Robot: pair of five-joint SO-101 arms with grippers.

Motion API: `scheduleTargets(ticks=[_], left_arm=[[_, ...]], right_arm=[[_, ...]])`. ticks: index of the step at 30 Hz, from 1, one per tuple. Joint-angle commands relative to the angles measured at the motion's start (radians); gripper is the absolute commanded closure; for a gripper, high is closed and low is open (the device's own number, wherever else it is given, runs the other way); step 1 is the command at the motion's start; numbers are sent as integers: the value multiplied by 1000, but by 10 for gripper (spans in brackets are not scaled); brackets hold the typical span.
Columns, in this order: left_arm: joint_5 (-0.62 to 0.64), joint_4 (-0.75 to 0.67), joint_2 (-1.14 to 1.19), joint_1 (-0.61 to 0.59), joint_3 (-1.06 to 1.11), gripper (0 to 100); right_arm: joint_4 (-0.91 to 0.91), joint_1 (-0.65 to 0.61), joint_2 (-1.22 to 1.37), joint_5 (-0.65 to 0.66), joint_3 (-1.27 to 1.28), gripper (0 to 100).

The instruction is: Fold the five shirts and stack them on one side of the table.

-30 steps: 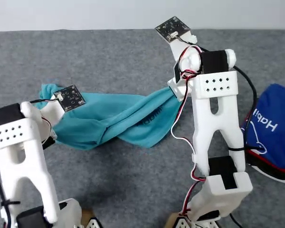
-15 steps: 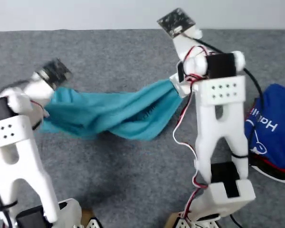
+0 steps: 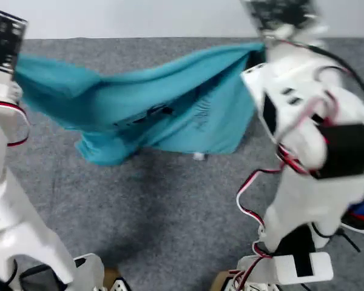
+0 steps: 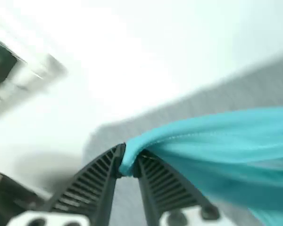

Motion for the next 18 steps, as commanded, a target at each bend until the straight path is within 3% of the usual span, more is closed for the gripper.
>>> scheduleTargets(ticks=[1,11,18], left_arm=[[37,-68,-9,-2,-140,995],[61,-55,-8,-3,-550,995],[54,-138,17,-3,-541,995]], right_arm=[[33,67,-45,38,-130,990],[41,147,-209,114,-126,990],[35,188,-341,160,195,990]])
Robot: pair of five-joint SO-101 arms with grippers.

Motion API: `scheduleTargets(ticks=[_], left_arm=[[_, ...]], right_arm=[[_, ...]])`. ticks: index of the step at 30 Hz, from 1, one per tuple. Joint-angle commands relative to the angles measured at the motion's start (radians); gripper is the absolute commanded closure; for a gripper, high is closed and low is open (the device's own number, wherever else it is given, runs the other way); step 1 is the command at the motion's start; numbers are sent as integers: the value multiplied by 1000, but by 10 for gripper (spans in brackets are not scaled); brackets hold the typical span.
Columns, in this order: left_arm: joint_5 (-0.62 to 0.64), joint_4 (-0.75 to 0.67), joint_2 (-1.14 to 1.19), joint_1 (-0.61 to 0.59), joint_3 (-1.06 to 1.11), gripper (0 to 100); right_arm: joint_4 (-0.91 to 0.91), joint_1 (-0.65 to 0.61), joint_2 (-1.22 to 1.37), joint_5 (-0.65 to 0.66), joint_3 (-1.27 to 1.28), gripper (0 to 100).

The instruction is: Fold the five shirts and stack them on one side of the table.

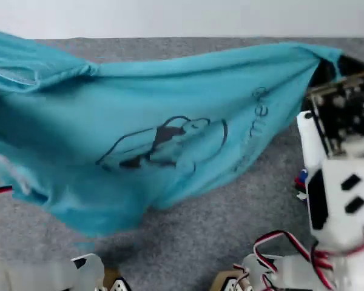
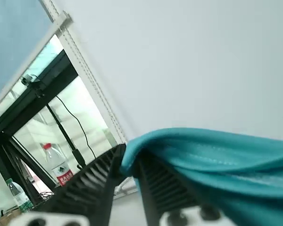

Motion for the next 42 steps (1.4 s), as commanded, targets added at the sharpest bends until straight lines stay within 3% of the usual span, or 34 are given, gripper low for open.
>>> scheduleTargets(ticks=[1,8,16,24,33,37,42], left_arm=[[-2,-72,41,-6,45,995],[-54,-74,63,-55,70,995],[-68,52,-40,-32,42,995],[-106,100,-146,-35,41,995],[-153,100,-199,-35,45,995],[-173,101,-140,-37,139,995],[-245,110,-34,-29,460,995]], right_arm=[[33,24,-44,37,144,990],[36,24,-53,87,338,990],[38,19,-64,87,385,990],[39,-47,-228,149,391,990],[35,-22,-380,218,496,990],[5,-22,-374,241,672,990],[-136,-24,-288,244,964,990]])
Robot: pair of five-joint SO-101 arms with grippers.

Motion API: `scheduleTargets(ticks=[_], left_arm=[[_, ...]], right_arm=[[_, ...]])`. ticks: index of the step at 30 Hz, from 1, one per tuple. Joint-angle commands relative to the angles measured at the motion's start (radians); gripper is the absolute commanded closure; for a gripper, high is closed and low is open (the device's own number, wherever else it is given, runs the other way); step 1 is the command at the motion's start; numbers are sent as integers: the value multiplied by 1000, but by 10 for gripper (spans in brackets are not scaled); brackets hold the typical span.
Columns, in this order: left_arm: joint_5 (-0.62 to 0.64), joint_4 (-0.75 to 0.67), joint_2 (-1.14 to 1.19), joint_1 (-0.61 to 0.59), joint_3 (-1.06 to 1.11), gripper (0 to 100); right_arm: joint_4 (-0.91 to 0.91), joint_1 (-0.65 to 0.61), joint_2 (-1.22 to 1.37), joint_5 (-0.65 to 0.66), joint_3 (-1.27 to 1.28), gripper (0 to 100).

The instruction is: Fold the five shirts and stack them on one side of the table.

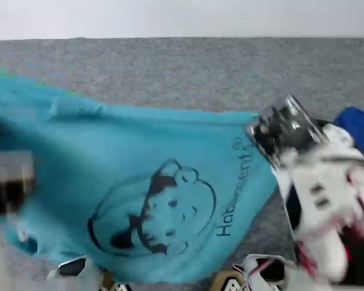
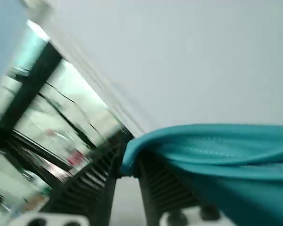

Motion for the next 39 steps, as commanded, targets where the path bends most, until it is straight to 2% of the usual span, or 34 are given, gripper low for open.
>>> scheduleTargets(ticks=[1,5,9,16,20,25,33,39], left_arm=[[-64,0,106,5,246,995],[-109,-77,241,14,536,995],[-149,-213,390,41,725,995],[-149,-496,687,77,748,995],[-149,-578,832,103,618,995],[-149,-594,1022,132,312,995],[-147,-588,1344,135,-203,995],[-147,-454,1479,133,-466,995]], right_arm=[[-122,8,84,11,210,990],[-312,8,202,11,402,990],[-492,-5,344,11,499,990],[-822,-35,619,11,505,990],[-960,-31,768,11,425,990],[-1053,-30,958,9,209,990],[-1052,-51,1268,11,-238,990],[-1006,-111,1383,11,-459,990]])
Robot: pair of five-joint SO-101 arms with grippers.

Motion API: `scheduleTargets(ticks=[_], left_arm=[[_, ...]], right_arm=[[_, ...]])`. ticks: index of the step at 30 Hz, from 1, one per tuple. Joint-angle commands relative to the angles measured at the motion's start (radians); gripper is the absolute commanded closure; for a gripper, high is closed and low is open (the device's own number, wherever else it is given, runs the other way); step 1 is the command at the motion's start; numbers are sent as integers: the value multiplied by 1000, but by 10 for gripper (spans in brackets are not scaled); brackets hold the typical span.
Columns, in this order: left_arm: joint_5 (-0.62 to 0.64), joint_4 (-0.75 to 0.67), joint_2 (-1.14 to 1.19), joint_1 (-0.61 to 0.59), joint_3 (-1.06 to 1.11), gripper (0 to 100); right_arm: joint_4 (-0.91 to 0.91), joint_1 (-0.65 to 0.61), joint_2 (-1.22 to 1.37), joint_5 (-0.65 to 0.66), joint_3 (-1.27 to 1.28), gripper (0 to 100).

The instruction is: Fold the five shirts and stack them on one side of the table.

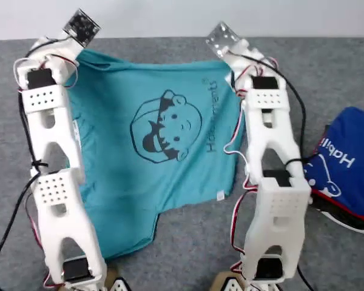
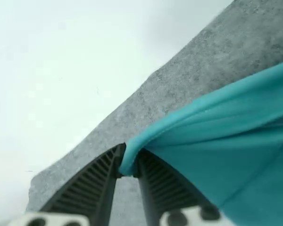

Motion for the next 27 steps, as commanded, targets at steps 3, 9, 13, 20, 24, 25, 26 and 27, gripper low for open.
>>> scheduleTargets(ticks=[3,9,13,20,24,25,26,27], left_arm=[[-8,107,48,-2,-216,995],[-11,210,61,-20,-317,995],[-11,324,60,-25,-397,995],[18,542,-161,-35,-456,995],[55,577,-390,-20,-450,995],[57,577,-439,-15,-450,995],[57,577,-488,-12,-450,995],[57,575,-535,-9,-450,995]], right_arm=[[74,-62,27,8,-170,990],[189,-99,-16,5,-184,990],[346,-71,-114,5,-184,990],[591,-21,-363,5,-184,990],[739,12,-492,6,-184,990],[773,18,-521,6,-184,990],[803,30,-547,6,-184,990],[826,41,-573,5,-184,990]])
